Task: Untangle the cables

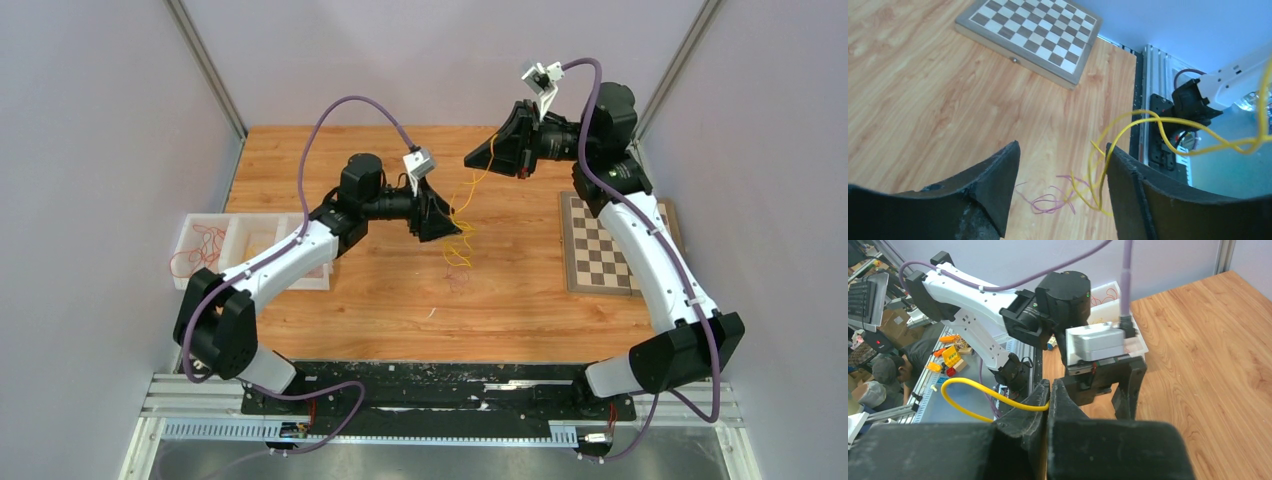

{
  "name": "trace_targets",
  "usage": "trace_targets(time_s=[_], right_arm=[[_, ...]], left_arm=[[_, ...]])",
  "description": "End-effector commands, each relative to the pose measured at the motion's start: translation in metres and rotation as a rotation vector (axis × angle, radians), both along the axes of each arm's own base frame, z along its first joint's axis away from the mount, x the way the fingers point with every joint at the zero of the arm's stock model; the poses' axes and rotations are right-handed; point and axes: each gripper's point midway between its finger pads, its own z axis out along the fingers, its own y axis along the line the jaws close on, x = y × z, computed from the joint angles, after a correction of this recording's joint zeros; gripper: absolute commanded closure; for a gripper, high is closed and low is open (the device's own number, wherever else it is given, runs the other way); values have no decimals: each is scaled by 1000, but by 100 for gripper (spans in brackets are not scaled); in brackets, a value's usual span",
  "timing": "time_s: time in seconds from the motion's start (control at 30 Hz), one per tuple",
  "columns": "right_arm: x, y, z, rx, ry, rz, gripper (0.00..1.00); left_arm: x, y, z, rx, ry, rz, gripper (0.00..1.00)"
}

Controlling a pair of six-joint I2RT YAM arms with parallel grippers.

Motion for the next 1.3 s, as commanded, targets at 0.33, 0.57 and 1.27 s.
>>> trace_targets(time_s=[0.33, 0.57, 1.27], right_arm=[[51, -105, 68, 80, -142, -361, 100], [76, -162, 72, 159, -77, -531, 100], [45, -58, -207, -317, 146, -303, 26]], left_arm=[[6, 76, -80, 138, 196, 151, 100], [17, 129, -47, 116, 193, 288, 100], [-20, 124, 196, -190, -198, 197, 100]])
